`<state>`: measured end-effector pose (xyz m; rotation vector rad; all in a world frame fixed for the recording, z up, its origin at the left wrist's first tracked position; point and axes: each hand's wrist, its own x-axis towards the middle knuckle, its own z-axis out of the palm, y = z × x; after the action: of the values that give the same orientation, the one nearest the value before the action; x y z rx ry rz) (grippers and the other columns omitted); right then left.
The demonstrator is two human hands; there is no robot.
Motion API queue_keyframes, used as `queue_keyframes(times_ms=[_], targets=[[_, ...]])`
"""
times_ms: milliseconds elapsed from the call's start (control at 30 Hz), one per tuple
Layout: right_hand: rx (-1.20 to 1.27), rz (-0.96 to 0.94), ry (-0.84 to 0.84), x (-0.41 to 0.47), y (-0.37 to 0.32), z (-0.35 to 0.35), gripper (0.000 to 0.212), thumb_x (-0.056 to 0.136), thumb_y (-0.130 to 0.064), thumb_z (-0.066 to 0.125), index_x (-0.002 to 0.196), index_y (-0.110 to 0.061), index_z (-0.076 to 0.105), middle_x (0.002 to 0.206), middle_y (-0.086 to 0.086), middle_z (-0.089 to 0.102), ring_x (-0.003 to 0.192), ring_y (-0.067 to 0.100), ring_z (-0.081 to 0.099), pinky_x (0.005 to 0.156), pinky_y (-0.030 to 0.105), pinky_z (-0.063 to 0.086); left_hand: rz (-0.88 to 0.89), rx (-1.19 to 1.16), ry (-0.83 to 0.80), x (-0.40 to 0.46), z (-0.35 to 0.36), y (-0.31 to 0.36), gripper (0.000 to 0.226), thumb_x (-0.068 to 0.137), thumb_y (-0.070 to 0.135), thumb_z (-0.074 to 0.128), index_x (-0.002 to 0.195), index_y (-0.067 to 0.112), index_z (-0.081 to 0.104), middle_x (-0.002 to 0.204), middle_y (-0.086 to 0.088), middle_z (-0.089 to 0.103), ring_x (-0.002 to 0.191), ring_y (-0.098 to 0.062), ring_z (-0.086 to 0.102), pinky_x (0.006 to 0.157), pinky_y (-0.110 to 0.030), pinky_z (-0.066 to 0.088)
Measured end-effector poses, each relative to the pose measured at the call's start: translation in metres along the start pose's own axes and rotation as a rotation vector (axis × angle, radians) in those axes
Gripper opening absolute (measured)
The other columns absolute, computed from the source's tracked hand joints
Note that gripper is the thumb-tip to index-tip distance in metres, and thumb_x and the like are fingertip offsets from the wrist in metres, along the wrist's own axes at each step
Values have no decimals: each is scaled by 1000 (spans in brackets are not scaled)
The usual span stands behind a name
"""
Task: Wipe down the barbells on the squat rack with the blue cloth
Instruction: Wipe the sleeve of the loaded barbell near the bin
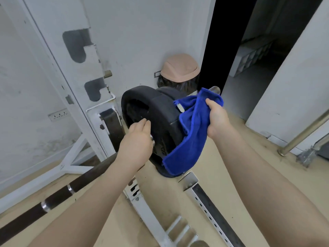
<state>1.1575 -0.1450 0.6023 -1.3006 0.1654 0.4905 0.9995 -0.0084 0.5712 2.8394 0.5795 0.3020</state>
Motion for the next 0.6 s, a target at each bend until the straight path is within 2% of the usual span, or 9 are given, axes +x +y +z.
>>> queue_keyframes(times_ms=[100,167,233,300,367,400,433,500,600], targets=[[54,53,39,10,6,-12,22,90,-28,54,104,-14,63,88,5,70,81,24,66,76,35,53,-8,-141,122,3,-2,9,56,88,14,50,140,8,30,147,-8,30,131,-24,34,106,-36,35],[59,69,74,18,8,-16,18,89,-28,54,98,-15,63,84,4,69,78,23,65,79,36,53,4,-169,287,5,-5,12,53,84,14,54,134,6,38,141,-12,37,127,-25,39,105,-37,35],[54,78,138,26,4,-21,16,88,-27,53,91,-14,62,82,4,67,77,23,64,83,37,51,92,-153,376,10,-12,15,47,84,23,52,128,7,45,137,-13,42,124,-26,40,102,-37,33],[69,60,177,34,-1,-24,19,89,-24,49,78,-13,59,76,3,66,72,22,60,83,36,50,205,-90,360,19,-20,19,45,85,34,44,123,11,52,133,-10,49,121,-27,41,100,-42,34],[54,28,208,40,-5,-26,24,91,-23,47,70,-13,55,60,-2,62,62,17,54,74,31,47,244,-12,331,29,-25,24,47,85,43,39,116,14,59,125,-7,57,120,-28,42,99,-46,32],[13,4,221,42,-7,-27,24,92,-21,47,73,-11,57,55,-3,59,59,15,50,67,29,44,238,21,334,33,-27,27,47,85,46,40,112,16,62,119,-5,60,119,-28,43,99,-46,29],[-16,-24,220,45,-9,-26,23,93,-20,47,85,-4,61,56,-3,56,57,14,47,62,28,41,225,46,346,37,-30,31,45,83,47,41,107,17,65,114,-3,62,118,-28,44,98,-45,27],[-11,-30,218,53,-14,-23,28,93,-18,47,109,4,55,67,-1,50,58,13,43,58,26,36,191,80,356,44,-34,38,42,79,48,46,98,17,68,103,-3,63,112,-28,47,95,-45,29],[-135,-86,179,70,-21,-16,10,93,-20,47,95,-13,54,78,-2,53,66,14,49,64,28,40,136,158,325,52,-37,49,39,74,48,50,84,15,67,92,-5,60,100,-29,52,86,-45,36]])
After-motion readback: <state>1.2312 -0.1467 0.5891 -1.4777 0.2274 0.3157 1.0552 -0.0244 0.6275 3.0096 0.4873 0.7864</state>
